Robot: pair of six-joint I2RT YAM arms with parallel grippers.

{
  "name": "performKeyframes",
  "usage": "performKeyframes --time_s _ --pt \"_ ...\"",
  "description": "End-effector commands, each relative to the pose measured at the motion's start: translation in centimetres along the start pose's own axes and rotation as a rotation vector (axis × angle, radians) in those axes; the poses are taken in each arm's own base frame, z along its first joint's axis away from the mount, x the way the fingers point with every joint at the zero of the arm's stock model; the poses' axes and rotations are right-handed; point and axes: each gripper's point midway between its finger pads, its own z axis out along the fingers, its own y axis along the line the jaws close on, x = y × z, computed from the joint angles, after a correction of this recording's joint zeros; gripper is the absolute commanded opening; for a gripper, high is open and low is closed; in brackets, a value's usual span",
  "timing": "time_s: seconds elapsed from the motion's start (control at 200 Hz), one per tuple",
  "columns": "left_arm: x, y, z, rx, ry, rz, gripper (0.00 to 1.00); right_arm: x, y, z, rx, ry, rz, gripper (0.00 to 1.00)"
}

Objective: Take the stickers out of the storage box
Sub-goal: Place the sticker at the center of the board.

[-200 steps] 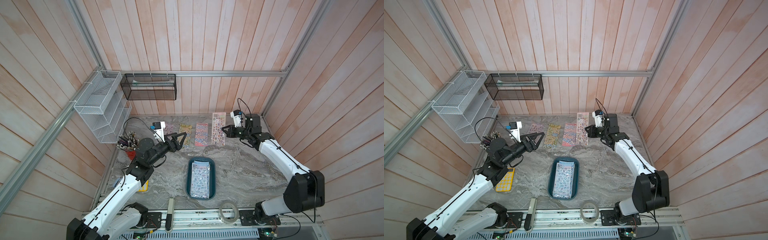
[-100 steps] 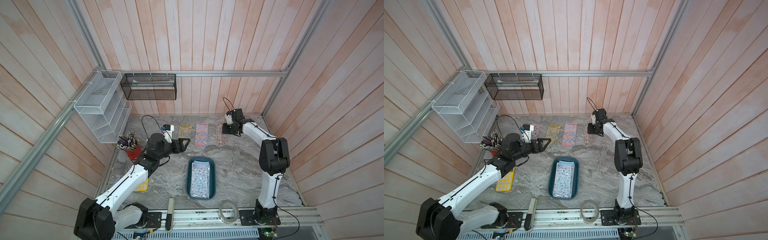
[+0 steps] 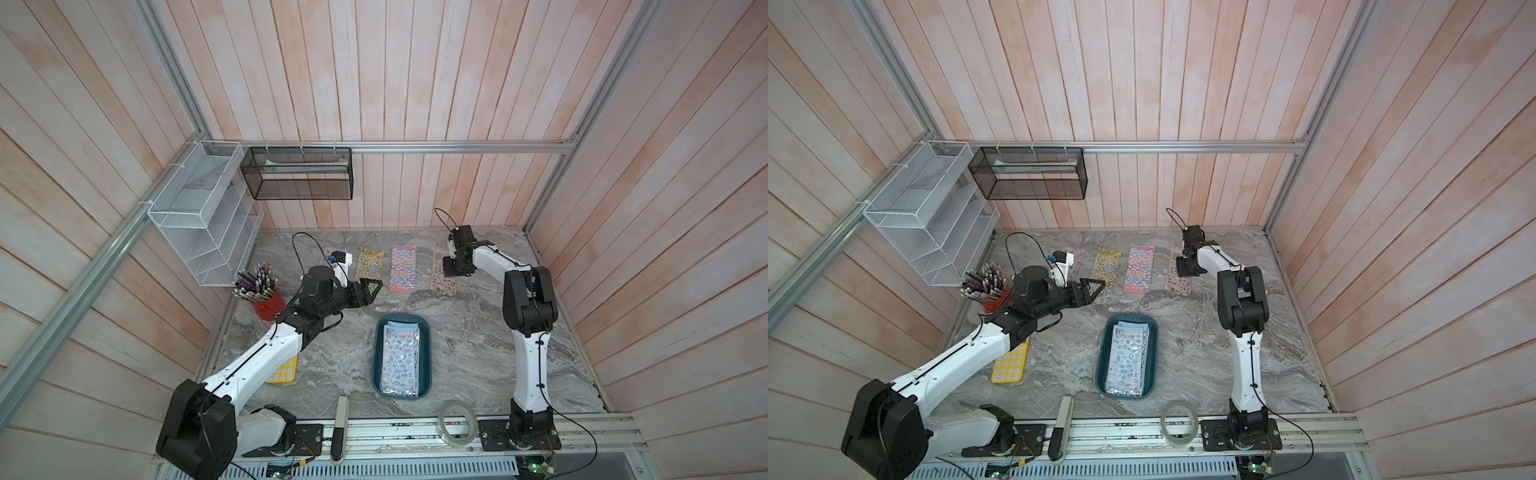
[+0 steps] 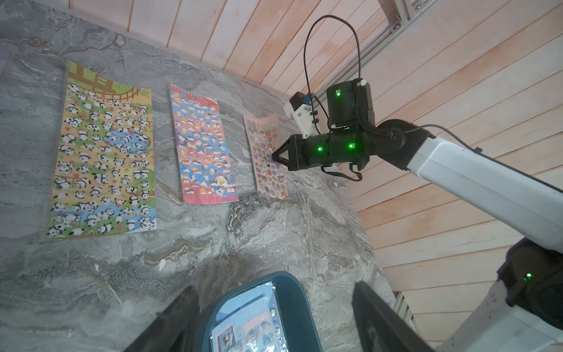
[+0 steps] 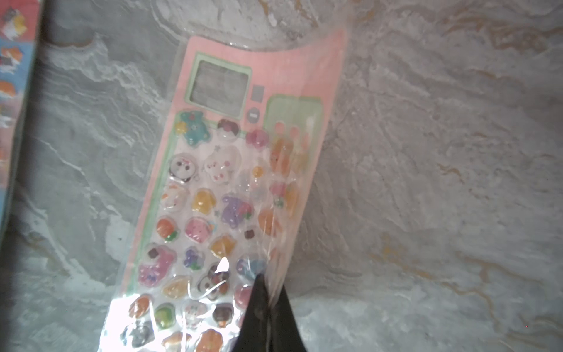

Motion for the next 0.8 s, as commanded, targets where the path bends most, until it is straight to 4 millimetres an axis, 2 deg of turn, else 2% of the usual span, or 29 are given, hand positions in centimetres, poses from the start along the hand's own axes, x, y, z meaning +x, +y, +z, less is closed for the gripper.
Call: performKeyframes --time_s 0.0,0.15,0.26,0.4,0.46,0.545,0.565,0.57,0.58,0.66,0.675,0.705,0.77,0.795 --pt "-1.0 -1.2 0.2 0.047 -0.017 -0.001 0.81 1.7 -1.7 1.8 0.115 0.046 -0.040 0.15" --pt "-1.2 -1.2 -0.5 0.030 -0.028 0.008 0.80 0.2 -3.5 0.2 0.236 -0.020 -0.043 0.32" --pt "-1.1 -0.9 -1.3 0.001 -0.037 0.018 0.81 -1.6 -4.1 -3.1 0.277 -0.121 -0.001 0.43" --pt "-0.1 0.5 -1.3 -0.063 -0.009 0.009 0.80 -2.0 -3.2 -7.3 0.283 -0.226 0.027 0.53" --pt "0.8 1.4 -1.1 -0.106 0.021 0.008 0.78 -1.6 -1.8 -9.2 0.284 -0.263 0.010 0.53" --pt "2.5 2.8 -0.9 -0.197 0.072 0.026 0.75 -0.2 1.5 -11.8 0.247 -0.302 -0.033 0.51" --pt "3.0 3.0 -0.9 -0.217 0.087 0.035 0.74 0.1 1.8 -12.1 0.238 -0.306 -0.034 0.50" --pt "3.1 3.1 -0.9 -0.223 0.090 0.037 0.74 0.5 3.1 -12.5 0.218 -0.310 -0.055 0.50" --pt "3.4 3.2 -0.8 -0.235 0.098 0.042 0.74 0.8 3.8 -12.8 0.205 -0.314 -0.067 0.49" --pt "5.5 3.9 -0.6 -0.303 0.159 0.074 0.74 2.9 8.4 -15.3 0.073 -0.340 -0.139 0.41" --pt "5.8 4.0 -0.6 -0.312 0.169 0.078 0.73 4.2 9.1 -15.2 0.052 -0.323 -0.158 0.39" --pt "6.6 4.0 -0.5 -0.317 0.188 0.080 0.73 5.3 10.5 -15.8 0.004 -0.322 -0.183 0.37" --pt "8.2 4.1 -0.3 -0.303 0.225 0.059 0.73 8.6 14.5 -17.6 -0.152 -0.316 -0.257 0.22" --pt "8.9 4.1 -0.2 -0.287 0.238 0.043 0.73 9.7 15.3 -18.0 -0.191 -0.307 -0.267 0.18"
